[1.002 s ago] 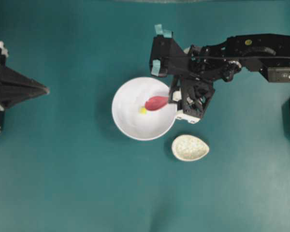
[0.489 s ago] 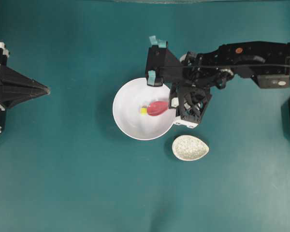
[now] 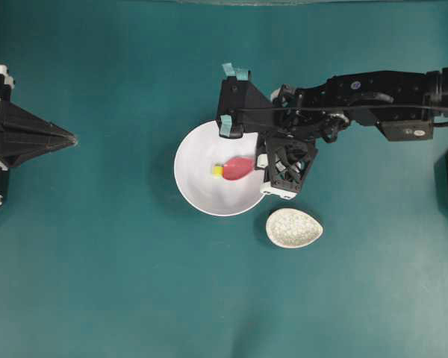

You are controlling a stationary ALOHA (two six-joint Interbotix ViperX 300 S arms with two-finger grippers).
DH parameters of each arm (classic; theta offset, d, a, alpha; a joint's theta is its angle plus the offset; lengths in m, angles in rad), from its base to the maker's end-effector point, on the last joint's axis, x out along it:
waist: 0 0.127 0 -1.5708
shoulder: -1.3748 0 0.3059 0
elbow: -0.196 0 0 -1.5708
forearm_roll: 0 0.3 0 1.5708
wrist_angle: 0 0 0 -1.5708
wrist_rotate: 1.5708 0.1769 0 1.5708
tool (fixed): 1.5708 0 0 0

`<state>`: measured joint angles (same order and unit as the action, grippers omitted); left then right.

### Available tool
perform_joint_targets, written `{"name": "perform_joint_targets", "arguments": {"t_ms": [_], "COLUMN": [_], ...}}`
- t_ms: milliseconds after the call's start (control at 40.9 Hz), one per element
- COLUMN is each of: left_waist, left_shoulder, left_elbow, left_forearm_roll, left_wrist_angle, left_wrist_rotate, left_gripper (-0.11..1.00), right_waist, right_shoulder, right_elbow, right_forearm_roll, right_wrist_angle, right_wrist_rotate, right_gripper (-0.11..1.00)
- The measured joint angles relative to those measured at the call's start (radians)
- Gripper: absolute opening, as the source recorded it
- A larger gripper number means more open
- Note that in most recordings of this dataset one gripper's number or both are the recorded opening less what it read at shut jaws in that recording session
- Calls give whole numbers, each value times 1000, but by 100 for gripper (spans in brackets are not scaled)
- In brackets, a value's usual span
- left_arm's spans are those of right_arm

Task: Scoop the yellow hexagonal prism block from the bowl with a spoon using the right arm.
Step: 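Lower the spoon bowl into the white bowl beside the yellow block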

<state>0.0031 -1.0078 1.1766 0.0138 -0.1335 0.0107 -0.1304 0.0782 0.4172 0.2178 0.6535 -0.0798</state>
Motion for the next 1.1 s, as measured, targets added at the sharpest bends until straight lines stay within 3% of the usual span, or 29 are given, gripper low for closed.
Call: {"name": "perform_joint_targets", "arguments": {"t_ms": [367,1100], "left_waist": [0,0], "left_shoulder": [0,0], "left_elbow": [0,0], "left_forearm_roll": [0,0], "left_wrist_angle": [0,-3], "left_wrist_rotate": [0,0], "left_gripper": [-1,-1], "right_waist": [17,28], "right_shoulder": [2,15], "right_elbow": [0,-25], "right_forearm_roll": [0,0], "right_wrist_angle": [-135,-218], "right_wrist_rotate": [-8,-9], "right_gripper": [23,23]}}
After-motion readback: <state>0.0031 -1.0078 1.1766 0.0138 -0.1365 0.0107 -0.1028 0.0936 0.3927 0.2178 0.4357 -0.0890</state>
